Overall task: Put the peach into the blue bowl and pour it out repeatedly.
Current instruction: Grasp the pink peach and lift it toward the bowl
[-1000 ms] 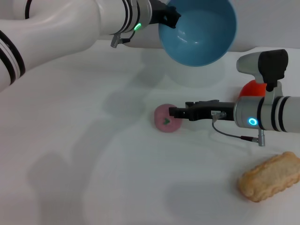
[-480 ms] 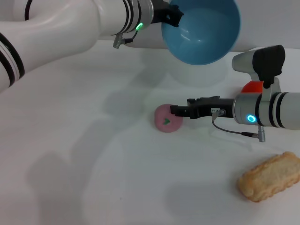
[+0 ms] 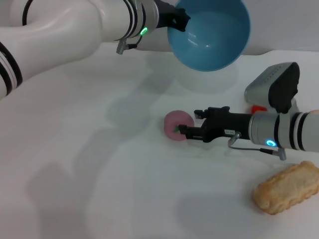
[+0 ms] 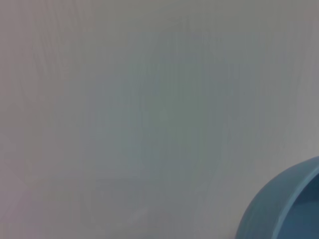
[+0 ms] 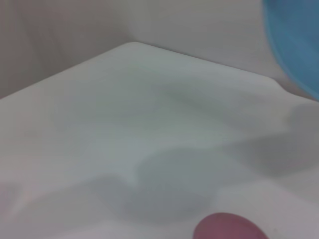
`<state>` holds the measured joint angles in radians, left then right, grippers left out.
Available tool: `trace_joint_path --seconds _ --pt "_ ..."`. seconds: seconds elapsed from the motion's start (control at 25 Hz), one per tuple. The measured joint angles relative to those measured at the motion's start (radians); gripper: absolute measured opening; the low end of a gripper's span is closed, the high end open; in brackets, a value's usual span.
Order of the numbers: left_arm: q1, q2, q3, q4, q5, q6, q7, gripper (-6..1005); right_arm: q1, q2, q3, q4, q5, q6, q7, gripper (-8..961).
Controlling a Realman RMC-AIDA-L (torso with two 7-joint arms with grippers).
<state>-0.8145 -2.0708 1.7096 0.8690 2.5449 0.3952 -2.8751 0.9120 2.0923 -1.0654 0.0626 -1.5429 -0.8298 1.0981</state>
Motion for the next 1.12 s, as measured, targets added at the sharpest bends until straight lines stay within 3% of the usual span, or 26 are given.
trace_joint_path --seconds 0.28,0.84,1.12 --pt "0.007 0.0 0.011 0.001 0.0 -0.011 0.0 -2 0.012 0.0 0.109 0.058 -0.006 0.0 -0.092 699" --pt "0.012 0.0 0.012 0.001 0.0 -0.021 -0.001 -1 0.036 0.0 0.161 0.117 -0.009 0.034 -0.09 698" --pt "0.012 0.001 0.01 -0.001 0.0 -0.026 -0.001 -2 0.033 0.0 0.234 0.122 -0.08 0.059 -0.089 528"
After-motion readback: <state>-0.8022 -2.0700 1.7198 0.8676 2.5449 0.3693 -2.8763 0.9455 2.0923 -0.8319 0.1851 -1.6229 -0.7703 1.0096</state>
